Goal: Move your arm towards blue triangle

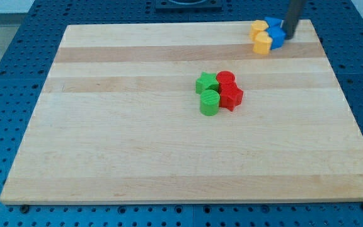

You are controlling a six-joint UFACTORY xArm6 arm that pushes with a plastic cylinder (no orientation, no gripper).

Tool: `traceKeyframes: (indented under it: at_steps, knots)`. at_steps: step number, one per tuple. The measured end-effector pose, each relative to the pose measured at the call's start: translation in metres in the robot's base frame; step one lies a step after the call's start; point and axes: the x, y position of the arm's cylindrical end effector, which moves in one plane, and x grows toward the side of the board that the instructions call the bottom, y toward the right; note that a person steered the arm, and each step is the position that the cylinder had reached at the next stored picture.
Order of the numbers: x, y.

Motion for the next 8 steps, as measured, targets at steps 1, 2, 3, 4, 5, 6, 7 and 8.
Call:
traceKeyframes:
  at_steps: [1, 2, 3, 4, 5, 6, 7, 8]
  knots:
    - [0.012, -0.054]
    - [0.037, -0.09]
    - [0.058, -0.118]
    - [0.059, -0.097]
    - [0.059, -0.029]
    - [0.05, 0.045]
    - [0.015, 0.097]
    - [-0.038, 0.103]
